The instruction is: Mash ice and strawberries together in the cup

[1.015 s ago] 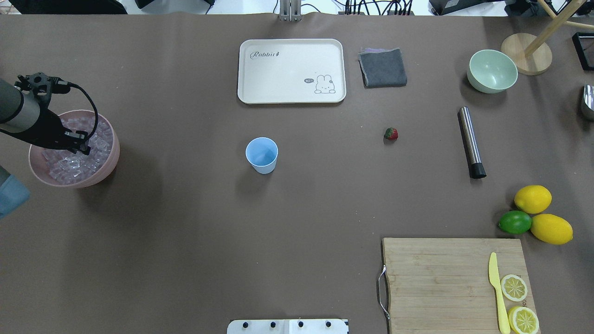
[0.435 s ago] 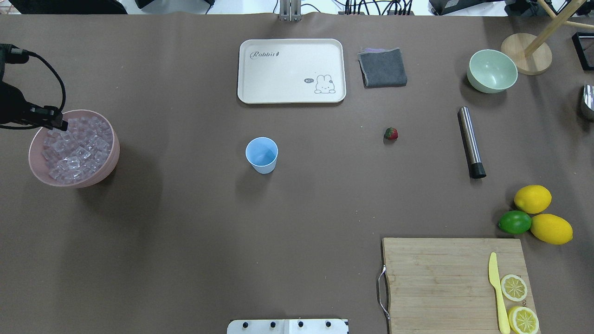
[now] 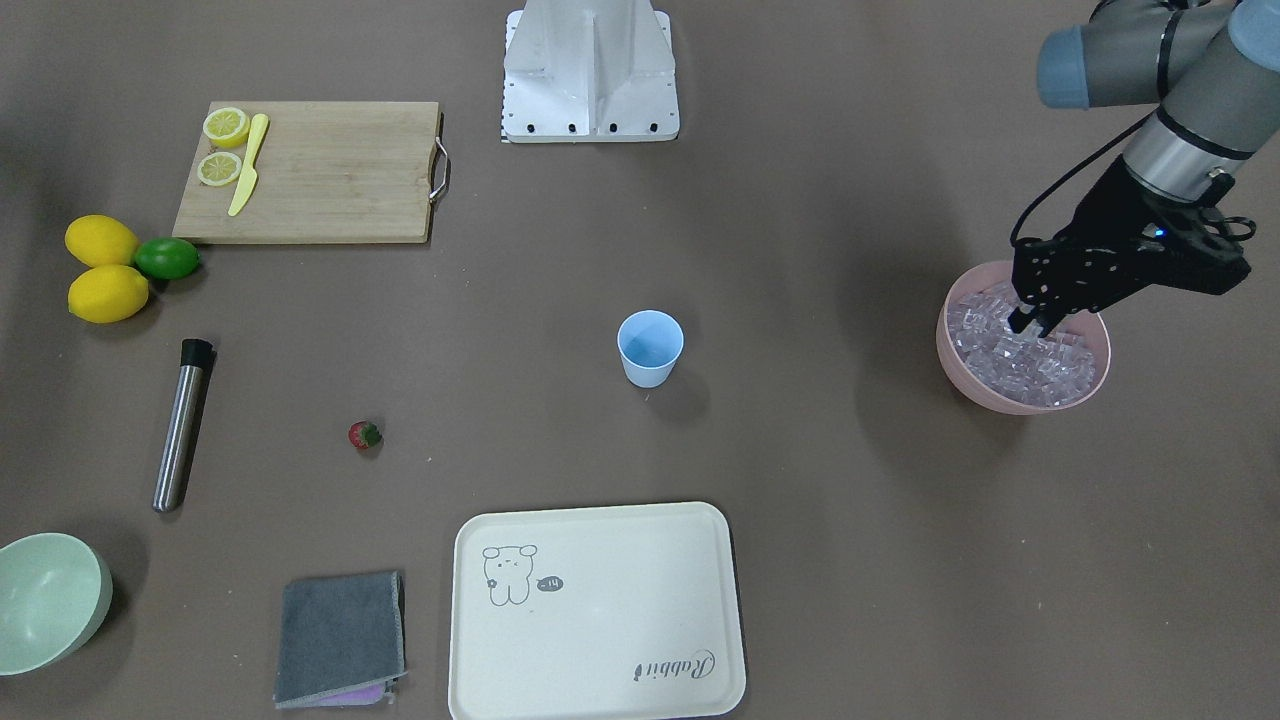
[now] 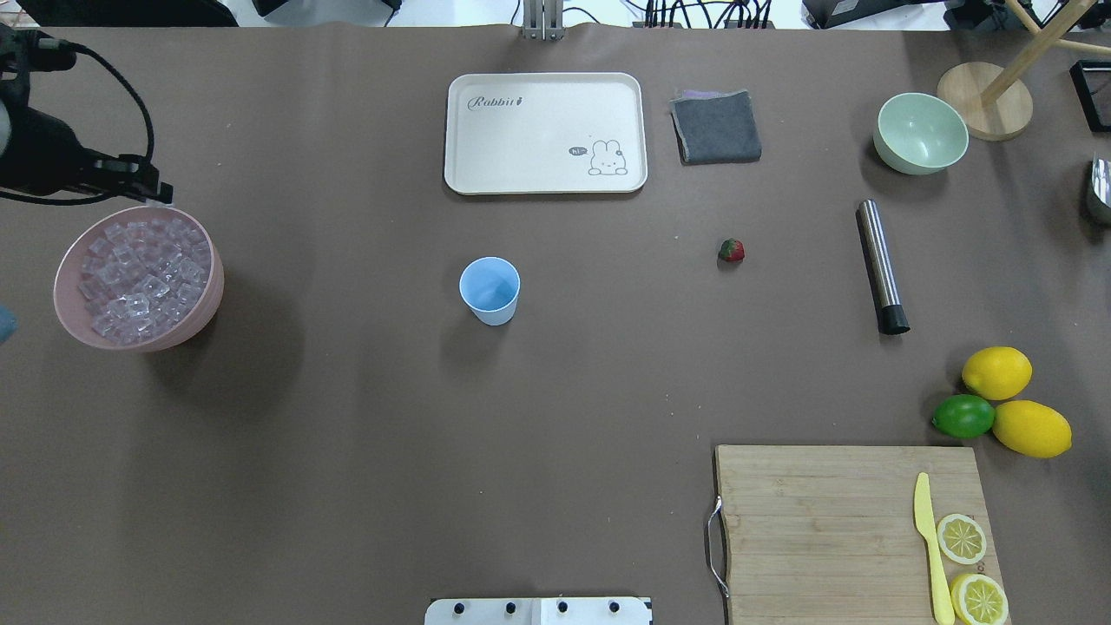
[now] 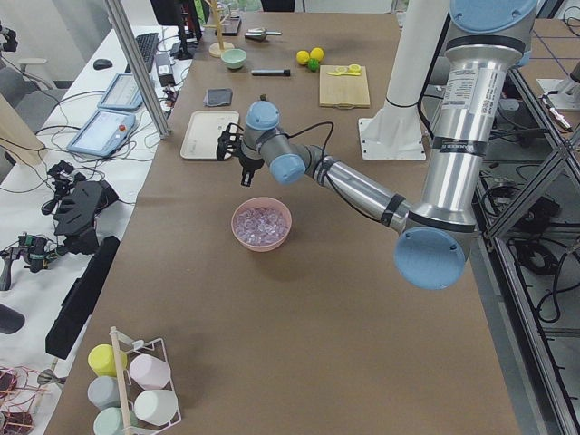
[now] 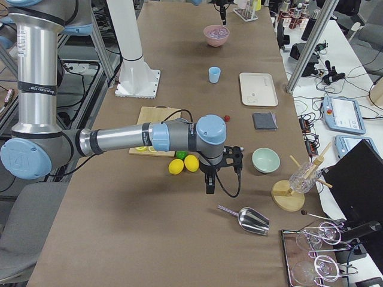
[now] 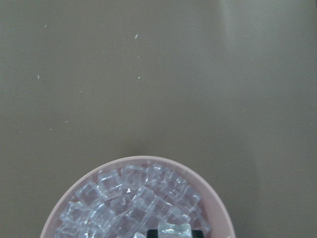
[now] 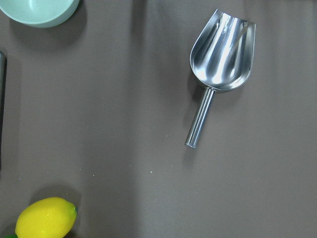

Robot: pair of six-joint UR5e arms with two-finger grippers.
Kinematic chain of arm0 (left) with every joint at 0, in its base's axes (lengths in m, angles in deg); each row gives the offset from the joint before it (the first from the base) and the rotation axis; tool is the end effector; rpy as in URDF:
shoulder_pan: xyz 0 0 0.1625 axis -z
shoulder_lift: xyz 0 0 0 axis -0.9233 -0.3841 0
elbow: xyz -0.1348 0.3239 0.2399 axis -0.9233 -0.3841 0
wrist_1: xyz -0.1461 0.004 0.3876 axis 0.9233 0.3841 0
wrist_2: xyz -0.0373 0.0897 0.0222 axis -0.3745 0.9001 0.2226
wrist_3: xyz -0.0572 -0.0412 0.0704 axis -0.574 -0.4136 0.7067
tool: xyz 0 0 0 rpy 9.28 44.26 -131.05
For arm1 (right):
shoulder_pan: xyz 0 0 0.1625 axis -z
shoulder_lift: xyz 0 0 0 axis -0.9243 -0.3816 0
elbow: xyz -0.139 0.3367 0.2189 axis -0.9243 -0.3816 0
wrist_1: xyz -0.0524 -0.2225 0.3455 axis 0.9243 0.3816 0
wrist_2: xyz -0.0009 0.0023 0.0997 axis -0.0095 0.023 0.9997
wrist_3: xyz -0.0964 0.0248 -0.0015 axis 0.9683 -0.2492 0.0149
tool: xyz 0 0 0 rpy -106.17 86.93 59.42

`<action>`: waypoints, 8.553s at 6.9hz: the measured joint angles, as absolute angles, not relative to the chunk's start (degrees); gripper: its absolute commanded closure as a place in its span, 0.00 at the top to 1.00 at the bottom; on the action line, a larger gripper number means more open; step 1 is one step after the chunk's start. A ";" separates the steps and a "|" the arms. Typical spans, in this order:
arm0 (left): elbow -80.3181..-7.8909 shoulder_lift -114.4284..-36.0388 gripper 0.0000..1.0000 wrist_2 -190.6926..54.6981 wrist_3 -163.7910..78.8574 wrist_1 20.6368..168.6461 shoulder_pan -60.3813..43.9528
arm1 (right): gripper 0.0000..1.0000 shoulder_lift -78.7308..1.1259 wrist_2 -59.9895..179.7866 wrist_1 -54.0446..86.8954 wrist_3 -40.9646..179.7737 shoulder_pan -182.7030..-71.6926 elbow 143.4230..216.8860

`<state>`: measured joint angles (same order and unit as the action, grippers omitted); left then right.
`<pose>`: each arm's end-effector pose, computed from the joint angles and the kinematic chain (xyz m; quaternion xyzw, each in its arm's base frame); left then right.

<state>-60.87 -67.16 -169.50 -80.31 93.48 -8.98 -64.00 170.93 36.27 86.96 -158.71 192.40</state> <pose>0.2221 -0.5125 0.3549 0.1557 0.4812 -0.0278 0.8622 0.0731 -0.4516 0.5820 0.0359 -0.3743 -0.0109 0.9266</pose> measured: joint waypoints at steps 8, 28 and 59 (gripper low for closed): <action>-53.25 -87.96 0.00 -142.44 -101.96 94.73 -37.31 | 1.00 -64.09 170.31 36.27 86.96 -158.71 192.11; -67.24 -73.19 0.96 -151.02 -77.73 69.10 -21.46 | 1.00 -63.53 170.23 35.91 86.96 -158.64 191.86; -52.52 -62.88 0.00 -161.36 -66.97 83.60 -16.13 | 1.00 -62.49 170.29 35.74 86.77 -158.37 192.01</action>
<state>-52.52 -62.88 -161.36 -66.97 83.60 -16.13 -62.49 170.29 35.74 86.77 -158.37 192.01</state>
